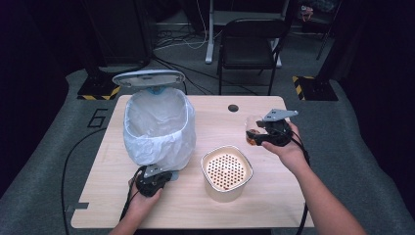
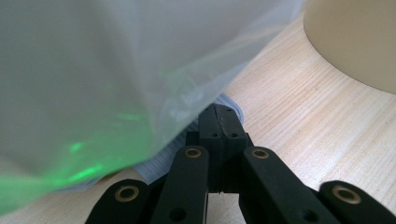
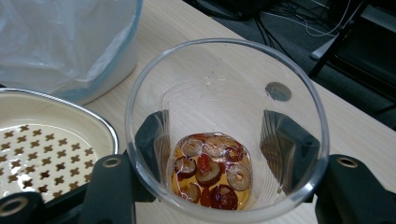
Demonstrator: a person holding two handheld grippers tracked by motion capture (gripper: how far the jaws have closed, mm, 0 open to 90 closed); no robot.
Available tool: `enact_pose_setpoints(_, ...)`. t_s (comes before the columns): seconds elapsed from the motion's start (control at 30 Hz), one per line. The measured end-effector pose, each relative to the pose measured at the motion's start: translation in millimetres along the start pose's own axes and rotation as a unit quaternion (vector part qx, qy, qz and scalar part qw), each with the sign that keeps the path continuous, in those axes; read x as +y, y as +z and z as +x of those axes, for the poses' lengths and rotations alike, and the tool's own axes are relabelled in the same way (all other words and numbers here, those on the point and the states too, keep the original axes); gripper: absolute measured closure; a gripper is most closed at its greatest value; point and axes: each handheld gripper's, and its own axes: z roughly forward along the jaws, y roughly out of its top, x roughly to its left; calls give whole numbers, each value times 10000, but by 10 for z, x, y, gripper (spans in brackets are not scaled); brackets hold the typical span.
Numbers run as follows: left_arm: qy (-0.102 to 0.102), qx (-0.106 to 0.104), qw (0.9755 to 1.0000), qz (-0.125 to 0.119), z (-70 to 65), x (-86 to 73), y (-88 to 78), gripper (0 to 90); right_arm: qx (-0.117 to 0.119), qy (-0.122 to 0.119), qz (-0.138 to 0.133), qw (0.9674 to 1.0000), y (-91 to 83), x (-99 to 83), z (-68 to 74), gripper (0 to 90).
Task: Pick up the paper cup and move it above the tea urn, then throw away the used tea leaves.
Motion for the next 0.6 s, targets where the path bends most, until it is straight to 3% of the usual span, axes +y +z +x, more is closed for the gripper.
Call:
enact_pose_setpoints(0.27,31,-16,10000,-10,1,0,0,900,133,-382,-114,9991,-96,162,166,431)
enact_pose_setpoints(0.33,67,-31,10000,-4,4,1,1,900,205,-607,-136,9979,-103,209,205,432)
enact_pose_setpoints(0.6,70,-39,10000,-7,7,-4,-2,900,416,-1060,-143,9934,-85,349,321,433)
